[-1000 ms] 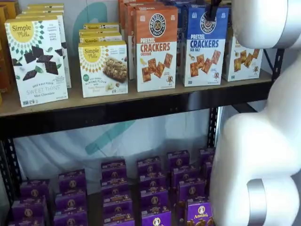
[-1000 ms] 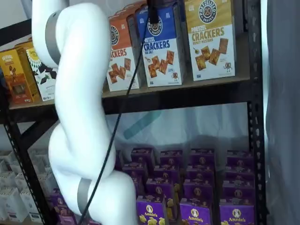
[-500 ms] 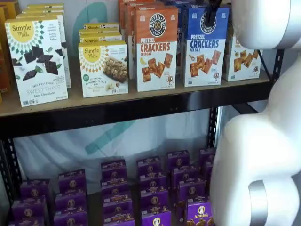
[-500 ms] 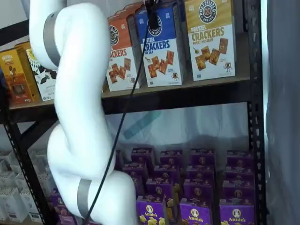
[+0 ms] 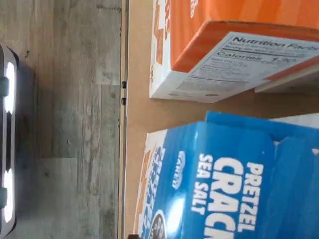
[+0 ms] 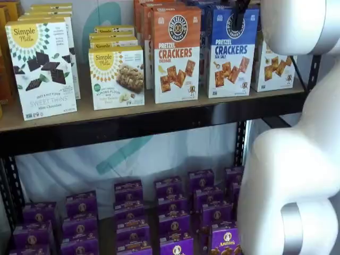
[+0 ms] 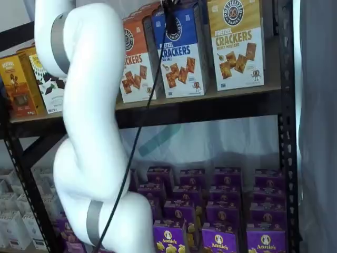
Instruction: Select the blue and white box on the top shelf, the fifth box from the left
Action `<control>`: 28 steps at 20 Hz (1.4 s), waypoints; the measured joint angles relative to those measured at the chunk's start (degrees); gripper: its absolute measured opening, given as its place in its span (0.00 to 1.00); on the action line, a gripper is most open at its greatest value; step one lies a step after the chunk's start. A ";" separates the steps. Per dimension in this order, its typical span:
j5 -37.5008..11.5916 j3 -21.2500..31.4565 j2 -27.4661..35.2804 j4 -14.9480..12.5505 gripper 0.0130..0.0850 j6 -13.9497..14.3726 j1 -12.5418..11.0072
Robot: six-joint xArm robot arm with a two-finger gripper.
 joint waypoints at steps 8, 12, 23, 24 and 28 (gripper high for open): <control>0.85 -0.84 0.32 0.17 0.83 0.11 0.00; 0.97 -0.94 0.22 0.16 0.83 0.15 0.04; 2.11 -1.59 0.21 0.45 0.67 0.33 0.05; 2.50 -1.89 0.33 0.54 0.67 0.35 0.02; 3.43 -2.39 0.30 0.90 0.67 0.49 -0.03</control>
